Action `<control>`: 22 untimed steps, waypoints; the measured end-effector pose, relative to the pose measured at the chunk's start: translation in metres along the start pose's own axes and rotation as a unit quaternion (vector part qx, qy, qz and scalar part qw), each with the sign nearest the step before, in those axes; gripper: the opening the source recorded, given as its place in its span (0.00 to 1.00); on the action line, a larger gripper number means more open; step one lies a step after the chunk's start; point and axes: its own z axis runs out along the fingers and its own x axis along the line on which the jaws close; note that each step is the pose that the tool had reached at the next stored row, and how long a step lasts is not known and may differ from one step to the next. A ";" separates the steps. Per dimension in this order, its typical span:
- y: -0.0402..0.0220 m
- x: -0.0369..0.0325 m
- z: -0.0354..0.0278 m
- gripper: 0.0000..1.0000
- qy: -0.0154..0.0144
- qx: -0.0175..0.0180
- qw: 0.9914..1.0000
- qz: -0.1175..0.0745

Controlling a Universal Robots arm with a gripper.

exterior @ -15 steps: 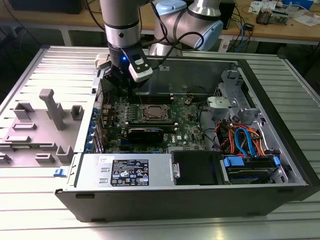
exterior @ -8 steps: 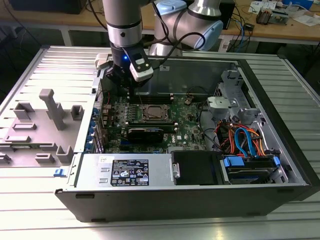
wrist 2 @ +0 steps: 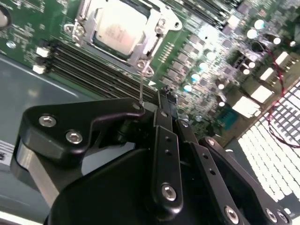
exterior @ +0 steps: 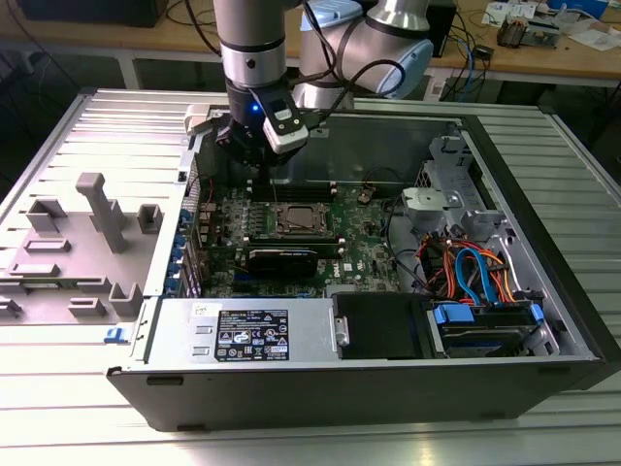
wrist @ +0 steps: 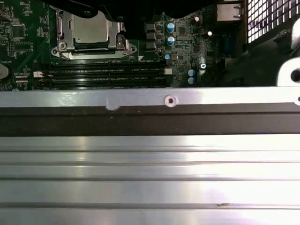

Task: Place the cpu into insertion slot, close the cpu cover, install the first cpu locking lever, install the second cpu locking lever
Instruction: 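Install the first cpu locking lever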

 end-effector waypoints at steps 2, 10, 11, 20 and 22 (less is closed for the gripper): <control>0.0005 -0.0074 0.0006 0.11 0.000 0.000 1.000 0.000; 0.0011 -0.0186 0.0022 0.11 0.000 0.000 1.000 0.000; 0.0012 -0.0187 0.0022 0.11 0.000 0.000 1.000 0.000; 0.0012 -0.0205 0.0024 0.11 0.000 0.000 1.000 0.000; 0.0012 -0.0206 0.0025 0.11 0.000 0.000 1.000 0.000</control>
